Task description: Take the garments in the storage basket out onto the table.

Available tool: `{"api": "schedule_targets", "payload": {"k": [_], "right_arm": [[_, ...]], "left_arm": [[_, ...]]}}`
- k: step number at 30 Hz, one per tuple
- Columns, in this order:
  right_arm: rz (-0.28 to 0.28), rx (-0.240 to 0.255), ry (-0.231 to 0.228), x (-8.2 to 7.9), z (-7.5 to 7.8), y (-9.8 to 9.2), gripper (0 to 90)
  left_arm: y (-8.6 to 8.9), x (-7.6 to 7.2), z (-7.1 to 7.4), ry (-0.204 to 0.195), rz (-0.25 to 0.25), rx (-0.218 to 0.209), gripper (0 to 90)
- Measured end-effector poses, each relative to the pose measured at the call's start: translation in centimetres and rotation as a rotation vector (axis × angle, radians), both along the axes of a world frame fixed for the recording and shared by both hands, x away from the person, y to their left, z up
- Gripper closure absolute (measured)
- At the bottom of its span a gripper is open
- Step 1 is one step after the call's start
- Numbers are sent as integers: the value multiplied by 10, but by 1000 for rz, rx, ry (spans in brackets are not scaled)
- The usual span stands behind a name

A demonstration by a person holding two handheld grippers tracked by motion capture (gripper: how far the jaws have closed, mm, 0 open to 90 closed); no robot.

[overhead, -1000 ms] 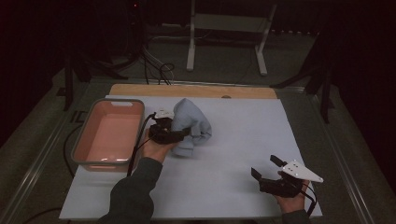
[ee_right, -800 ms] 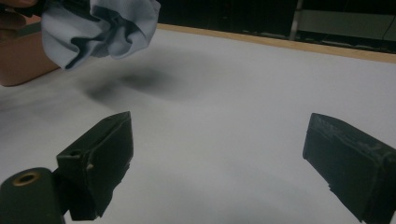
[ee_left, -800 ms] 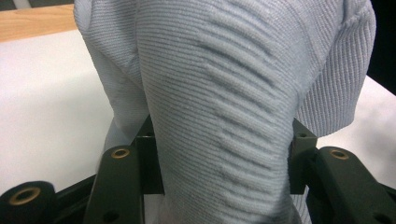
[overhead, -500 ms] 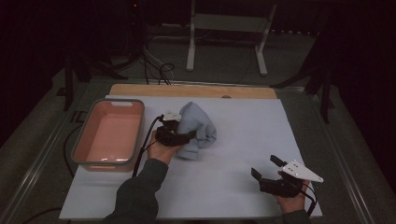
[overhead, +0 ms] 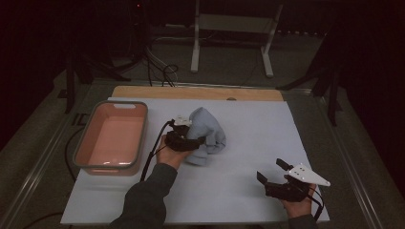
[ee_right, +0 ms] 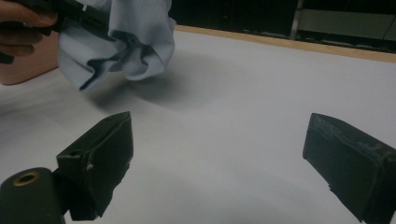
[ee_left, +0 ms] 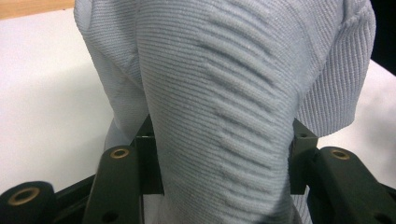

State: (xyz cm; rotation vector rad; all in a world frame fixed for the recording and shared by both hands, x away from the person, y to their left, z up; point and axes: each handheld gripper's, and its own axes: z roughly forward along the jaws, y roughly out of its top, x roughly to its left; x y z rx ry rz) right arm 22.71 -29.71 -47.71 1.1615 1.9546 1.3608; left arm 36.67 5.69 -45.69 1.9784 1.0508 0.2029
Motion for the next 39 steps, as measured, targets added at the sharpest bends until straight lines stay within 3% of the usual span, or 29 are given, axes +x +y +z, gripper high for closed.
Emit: {"api": "schedule_targets", "payload": {"k": [15,19,23,27,32,39], "right_arm": [[-2,-2,2,0,0,0,86],[-2,-2,2,0,0,0,85],[-2,-2,1,0,0,-1,86],[-1,-1,1,0,0,-1,85],[-1,1,3,0,0,-1,85],[-2,0,3,0,0,-1,85]], "left_arm": [[-22,-2,-8,5,-57,9,481],[-31,-3,-13,10,-85,19,471],[-37,-2,-20,25,-105,58,443],[-41,-2,-28,49,-99,55,374],[-43,-5,-26,36,-79,6,196],[-37,-9,-17,-4,-48,-1,71]]}}
